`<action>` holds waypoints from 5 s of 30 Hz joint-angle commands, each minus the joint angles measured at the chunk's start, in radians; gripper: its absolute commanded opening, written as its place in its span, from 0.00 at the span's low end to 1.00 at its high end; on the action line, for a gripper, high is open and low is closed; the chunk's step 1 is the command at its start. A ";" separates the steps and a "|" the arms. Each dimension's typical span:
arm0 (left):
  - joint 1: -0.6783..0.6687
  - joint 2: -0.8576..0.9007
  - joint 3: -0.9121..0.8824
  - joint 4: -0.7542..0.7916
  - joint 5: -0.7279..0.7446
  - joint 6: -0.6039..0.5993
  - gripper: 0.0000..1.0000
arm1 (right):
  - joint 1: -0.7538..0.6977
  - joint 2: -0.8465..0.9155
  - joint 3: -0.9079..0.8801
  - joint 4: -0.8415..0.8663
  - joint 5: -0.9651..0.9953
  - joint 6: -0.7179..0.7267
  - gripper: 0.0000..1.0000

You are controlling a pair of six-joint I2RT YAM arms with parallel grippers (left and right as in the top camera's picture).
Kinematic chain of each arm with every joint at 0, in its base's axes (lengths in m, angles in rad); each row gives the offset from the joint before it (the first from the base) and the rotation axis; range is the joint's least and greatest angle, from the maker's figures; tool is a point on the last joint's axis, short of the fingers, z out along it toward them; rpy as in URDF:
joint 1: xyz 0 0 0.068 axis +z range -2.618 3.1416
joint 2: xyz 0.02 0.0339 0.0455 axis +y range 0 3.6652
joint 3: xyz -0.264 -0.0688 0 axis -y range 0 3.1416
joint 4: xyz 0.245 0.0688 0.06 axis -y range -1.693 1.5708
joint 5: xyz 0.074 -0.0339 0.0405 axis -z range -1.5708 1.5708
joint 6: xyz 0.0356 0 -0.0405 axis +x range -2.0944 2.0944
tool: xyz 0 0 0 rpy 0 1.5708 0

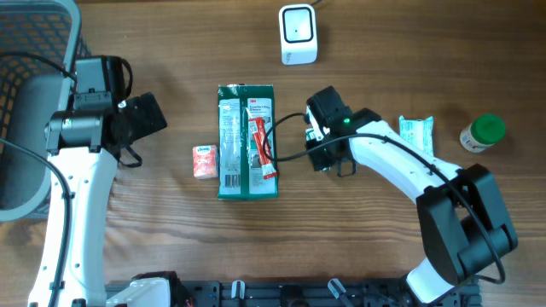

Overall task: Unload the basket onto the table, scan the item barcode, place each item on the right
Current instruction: 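Lower the right gripper over the Axe box lengthwise, then close the right gripper around the Axe box, then lift the Axe box and hold its barcode to the scanner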

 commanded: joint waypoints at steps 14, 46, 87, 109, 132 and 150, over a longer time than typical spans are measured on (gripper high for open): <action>0.005 -0.013 0.016 0.003 -0.016 -0.008 1.00 | 0.001 0.001 -0.124 0.198 0.068 -0.015 0.39; 0.005 -0.013 0.016 0.003 -0.016 -0.008 1.00 | 0.001 -0.003 -0.072 0.170 0.068 -0.014 0.38; 0.005 -0.013 0.016 0.003 -0.016 -0.009 1.00 | -0.135 -0.035 0.728 -0.345 -0.774 -0.274 0.04; 0.005 -0.013 0.016 0.003 -0.016 -0.008 1.00 | -0.339 0.697 0.727 1.597 -1.407 1.519 0.04; 0.005 -0.013 0.016 0.003 -0.016 -0.008 1.00 | -0.347 0.836 0.723 1.340 -1.218 1.427 0.04; 0.005 -0.013 0.016 0.003 -0.016 -0.008 1.00 | -0.360 0.717 0.723 1.937 -1.252 1.835 0.05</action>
